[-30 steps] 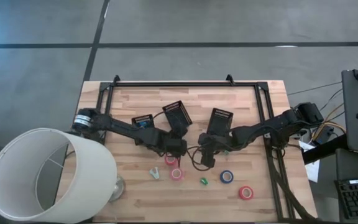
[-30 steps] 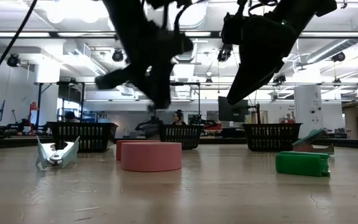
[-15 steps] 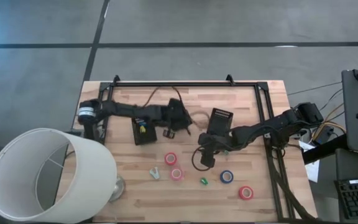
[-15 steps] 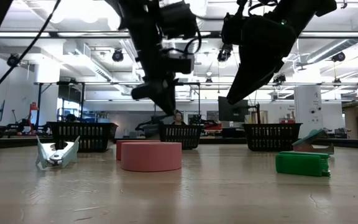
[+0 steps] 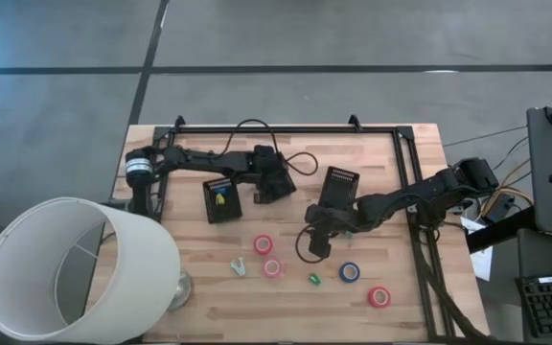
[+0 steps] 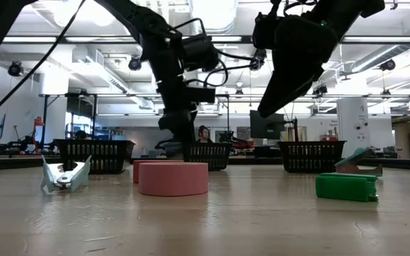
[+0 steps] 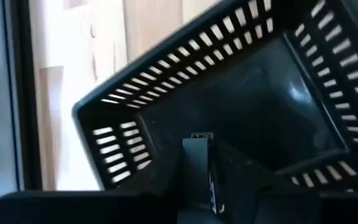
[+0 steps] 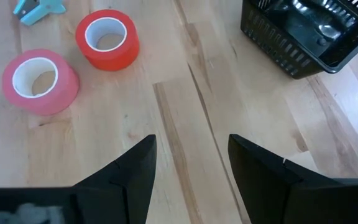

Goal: Pick and place Stapler, Stapler remover, tape
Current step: Put the black staple remover into the center black bin, then put the left light blue staple remover into the center black bin

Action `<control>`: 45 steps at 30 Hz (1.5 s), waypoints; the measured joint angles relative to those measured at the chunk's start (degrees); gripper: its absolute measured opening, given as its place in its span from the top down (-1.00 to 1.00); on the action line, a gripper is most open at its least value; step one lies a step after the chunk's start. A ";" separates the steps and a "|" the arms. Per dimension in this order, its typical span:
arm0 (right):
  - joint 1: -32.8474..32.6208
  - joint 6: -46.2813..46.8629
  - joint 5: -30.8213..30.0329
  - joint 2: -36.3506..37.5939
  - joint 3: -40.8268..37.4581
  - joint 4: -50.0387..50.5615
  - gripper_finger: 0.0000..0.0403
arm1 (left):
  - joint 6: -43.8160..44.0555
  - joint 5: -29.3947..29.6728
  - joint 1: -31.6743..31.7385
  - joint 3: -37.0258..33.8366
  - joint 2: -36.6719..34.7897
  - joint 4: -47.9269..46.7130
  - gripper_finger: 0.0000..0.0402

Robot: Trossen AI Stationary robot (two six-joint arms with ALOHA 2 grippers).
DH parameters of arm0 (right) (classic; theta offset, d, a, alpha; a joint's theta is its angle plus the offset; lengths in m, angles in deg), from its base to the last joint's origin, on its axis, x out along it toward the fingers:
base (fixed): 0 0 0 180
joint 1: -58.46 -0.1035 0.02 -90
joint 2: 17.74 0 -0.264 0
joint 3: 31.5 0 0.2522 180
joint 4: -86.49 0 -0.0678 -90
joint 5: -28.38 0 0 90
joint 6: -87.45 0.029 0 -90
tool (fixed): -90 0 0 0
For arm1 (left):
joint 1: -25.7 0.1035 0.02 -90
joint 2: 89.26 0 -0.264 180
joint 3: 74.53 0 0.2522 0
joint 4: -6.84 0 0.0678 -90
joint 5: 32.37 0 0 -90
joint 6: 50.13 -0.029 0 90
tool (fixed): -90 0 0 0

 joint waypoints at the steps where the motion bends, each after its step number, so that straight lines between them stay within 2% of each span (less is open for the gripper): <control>1: 0.00 0.00 0.00 0.00 0.02 -0.02 0.04 | 0.16 0.42 0.01 -0.35 0.00 0.09 0.48; 8: 0.00 0.00 0.00 0.00 0.02 -0.02 0.04 | 0.60 2.01 -0.07 -0.43 -0.15 0.42 0.13; 11: 0.00 0.00 0.00 0.00 0.02 -0.02 0.04 | 1.03 1.85 -1.31 -0.43 -0.84 -0.25 0.04; 15: 0.00 -0.02 0.00 0.00 0.02 -0.01 0.04 | 1.14 0.70 -4.70 -0.43 -2.89 -1.61 0.02; 22: 0.00 -0.02 0.00 0.00 0.02 -0.21 0.04 | 3.89 0.29 -12.18 -0.17 -10.54 -5.06 0.07; 27: 0.00 -0.02 0.00 0.00 0.02 -0.22 0.04 | 11.45 -10.49 -18.38 -0.39 -16.16 -11.27 0.07; 31: -0.01 -0.02 0.00 0.00 0.02 -0.21 0.04 | 14.24 -16.88 -24.33 -4.12 -19.31 -12.59 0.08; 37: -0.01 -0.02 0.00 0.00 0.02 -0.23 0.04 | 14.58 -17.23 -33.20 -12.26 -20.28 -10.97 0.09; 45: 0.00 -0.02 0.00 0.00 0.02 -0.26 0.04 | 13.53 -16.96 -40.04 -21.86 -19.98 3.95 0.10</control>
